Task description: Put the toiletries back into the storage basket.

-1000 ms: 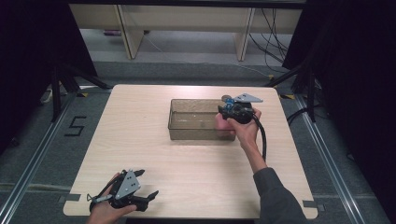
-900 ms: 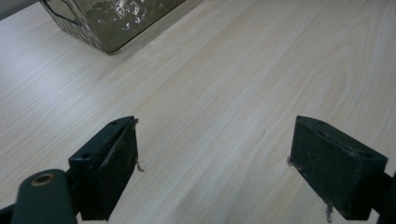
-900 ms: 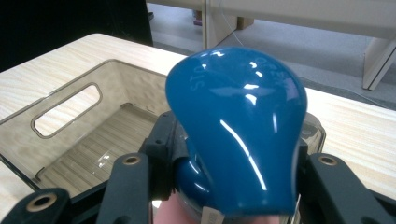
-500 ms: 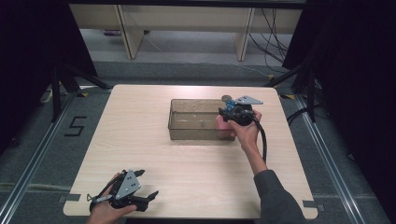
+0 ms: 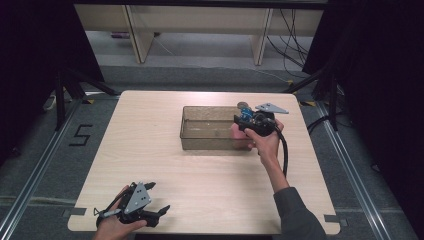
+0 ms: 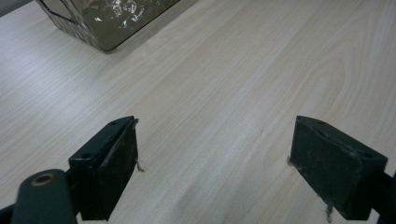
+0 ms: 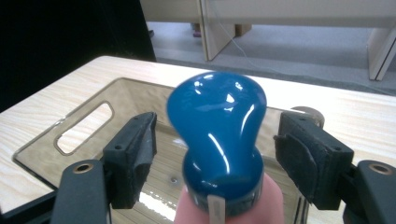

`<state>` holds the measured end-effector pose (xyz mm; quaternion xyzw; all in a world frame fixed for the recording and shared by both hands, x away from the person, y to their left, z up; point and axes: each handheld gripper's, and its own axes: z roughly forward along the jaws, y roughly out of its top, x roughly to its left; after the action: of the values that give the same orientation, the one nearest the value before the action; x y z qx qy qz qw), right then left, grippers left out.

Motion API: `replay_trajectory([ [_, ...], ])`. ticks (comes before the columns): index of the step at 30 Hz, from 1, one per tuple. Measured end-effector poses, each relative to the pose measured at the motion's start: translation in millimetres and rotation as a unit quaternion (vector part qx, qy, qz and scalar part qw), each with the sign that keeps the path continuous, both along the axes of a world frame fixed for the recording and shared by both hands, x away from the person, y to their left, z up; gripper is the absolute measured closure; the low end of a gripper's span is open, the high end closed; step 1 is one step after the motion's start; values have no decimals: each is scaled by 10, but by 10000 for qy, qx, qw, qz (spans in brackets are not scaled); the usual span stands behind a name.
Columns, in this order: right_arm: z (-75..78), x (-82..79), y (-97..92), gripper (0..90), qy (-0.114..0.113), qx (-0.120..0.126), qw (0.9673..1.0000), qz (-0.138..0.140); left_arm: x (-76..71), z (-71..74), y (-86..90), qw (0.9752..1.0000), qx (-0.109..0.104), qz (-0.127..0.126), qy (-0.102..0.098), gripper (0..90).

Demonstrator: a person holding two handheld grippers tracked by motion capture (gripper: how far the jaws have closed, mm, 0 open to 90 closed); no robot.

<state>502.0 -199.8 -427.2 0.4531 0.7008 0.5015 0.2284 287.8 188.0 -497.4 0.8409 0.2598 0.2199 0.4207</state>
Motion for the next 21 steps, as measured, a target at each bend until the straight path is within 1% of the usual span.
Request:
replay_trajectory([
  [1,10,-34,10,286,64,189,9998,11,3,-1,1,10000,8,-3,-5,148],
  [2,12,-43,2,285,-15,106,9999,26,2,-3,-2,10000,-4,2,-5,148],
  [3,22,-65,3,283,-8,57,10000,6,0,-3,-4,10000,-8,-2,-1,148],
  [4,26,-72,8,279,-16,36,10000,42,-1,1,-2,10000,19,-19,-6,148],
  [5,32,-80,4,276,-74,-33,10000,40,-1,2,-1,10000,17,-26,-9,148],
  [6,32,-85,8,276,-64,-12,10000,35,-2,10,5,10000,71,-15,-20,148],
  [8,37,-91,1,275,-70,-2,9999,79,3,16,11,10000,42,-34,-14,148],
  [9,42,-106,2,272,16,49,10000,-13,2,17,13,10000,50,-32,-16,148],
  [10,34,-91,-16,272,-82,7,10000,24,0,15,11,10000,39,-32,-10,148],
  [11,37,-108,-14,272,4,112,9999,-33,-5,8,3,10000,-24,-30,5,148],
  [12,37,-99,-37,272,-47,108,9999,-3,-3,10,6,10000,13,-43,8,148],
  [14,43,-107,-38,270,-17,153,9999,19,-6,6,-3,10000,-68,-13,-10,148],
  [15,50,-113,-44,268,-23,92,10000,-6,-6,12,4,10000,-20,-26,-6,148],
  [16,51,-113,-58,268,-97,-13,9999,-19,-6,12,5,10000,-29,-17,-10,148],
  [17,60,-122,-60,267,-72,49,10000,0,-3,15,12,10000,12,-13,-21,148],
  [18,61,-129,-54,266,-25,105,9999,3,-3,11,7,10000,-53,17,-35,148],
  [19,63,-131,-58,264,-57,60,10000,-11,-2,12,8,10000,-43,14,-36,148],
  [20,67,-145,-50,261,22,132,9999,-48,-2,17,11,10000,-3,-1,-41,148],
  [21,54,-127,-64,256,-97,81,9999,-6,-4,16,9,10000,-15,-11,-32,148],
])
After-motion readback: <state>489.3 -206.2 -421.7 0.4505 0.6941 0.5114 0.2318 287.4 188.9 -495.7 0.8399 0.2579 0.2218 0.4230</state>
